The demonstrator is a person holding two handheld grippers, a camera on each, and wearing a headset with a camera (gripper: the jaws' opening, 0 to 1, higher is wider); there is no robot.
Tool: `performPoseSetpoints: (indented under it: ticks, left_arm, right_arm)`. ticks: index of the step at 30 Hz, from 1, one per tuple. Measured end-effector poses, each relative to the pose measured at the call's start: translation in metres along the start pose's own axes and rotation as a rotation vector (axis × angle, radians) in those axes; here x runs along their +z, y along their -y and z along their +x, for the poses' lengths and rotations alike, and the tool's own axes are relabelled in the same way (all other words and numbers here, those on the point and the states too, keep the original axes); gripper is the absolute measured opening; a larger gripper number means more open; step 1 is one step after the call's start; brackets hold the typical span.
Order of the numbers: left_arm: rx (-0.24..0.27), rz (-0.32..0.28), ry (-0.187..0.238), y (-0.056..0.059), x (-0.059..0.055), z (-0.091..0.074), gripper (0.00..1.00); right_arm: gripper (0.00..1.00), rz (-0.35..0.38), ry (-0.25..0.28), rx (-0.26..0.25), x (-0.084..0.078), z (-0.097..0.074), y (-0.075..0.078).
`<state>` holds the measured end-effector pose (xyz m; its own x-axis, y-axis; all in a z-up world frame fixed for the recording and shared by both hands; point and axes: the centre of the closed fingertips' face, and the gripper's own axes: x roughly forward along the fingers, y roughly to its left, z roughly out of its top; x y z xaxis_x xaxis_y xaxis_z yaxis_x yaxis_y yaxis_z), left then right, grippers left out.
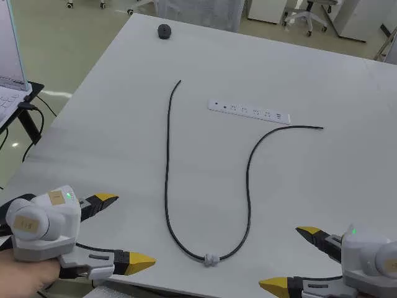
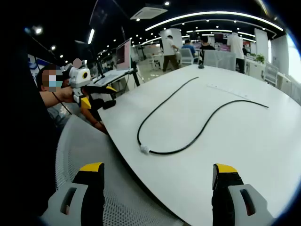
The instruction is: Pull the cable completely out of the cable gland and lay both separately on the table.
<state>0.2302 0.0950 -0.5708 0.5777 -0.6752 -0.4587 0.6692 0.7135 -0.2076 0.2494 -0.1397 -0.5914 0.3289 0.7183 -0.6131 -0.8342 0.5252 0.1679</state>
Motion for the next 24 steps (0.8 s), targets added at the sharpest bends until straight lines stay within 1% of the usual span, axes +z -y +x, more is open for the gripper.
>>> performPoseSetpoints:
  ticks: [5,8,12,14,16,19,21,24]
  left_arm:
    - [0.003,0.003,-0.003,0.002,0.001,0.001,0.96]
    - [0.01,0.002,-0.004,-0.001,0.002,0.002,0.96]
    - [0.008,-0.001,-0.001,-0.001,0.003,0.003,0.96]
    - [0.003,0.007,-0.013,-0.001,0.001,0.005,0.96]
    - [0.002,0.009,-0.016,0.0,0.001,0.005,0.96]
    - [0.008,0.004,-0.006,-0.001,0.002,0.006,0.96]
    - [0.012,-0.001,0.003,-0.002,0.003,0.006,0.96]
    - [0.011,-0.011,0.002,0.0,0.001,0.006,0.96]
  right_arm:
    - [0.93,-0.018,-0.005,0.018,0.004,0.006,0.001]
    - [0.93,-0.031,-0.012,0.027,0.004,0.01,0.003]
    - [0.92,-0.059,-0.023,0.046,0.008,0.016,0.0]
    - [0.92,-0.068,-0.029,0.053,0.01,0.02,-0.002]
    - [0.91,-0.075,-0.033,0.061,0.012,0.023,-0.003]
    - [0.9,-0.098,-0.05,0.075,0.015,0.029,-0.005]
    - [0.88,-0.13,-0.069,0.09,0.016,0.034,-0.006]
    - [0.87,-0.154,-0.085,0.107,0.019,0.042,-0.008]
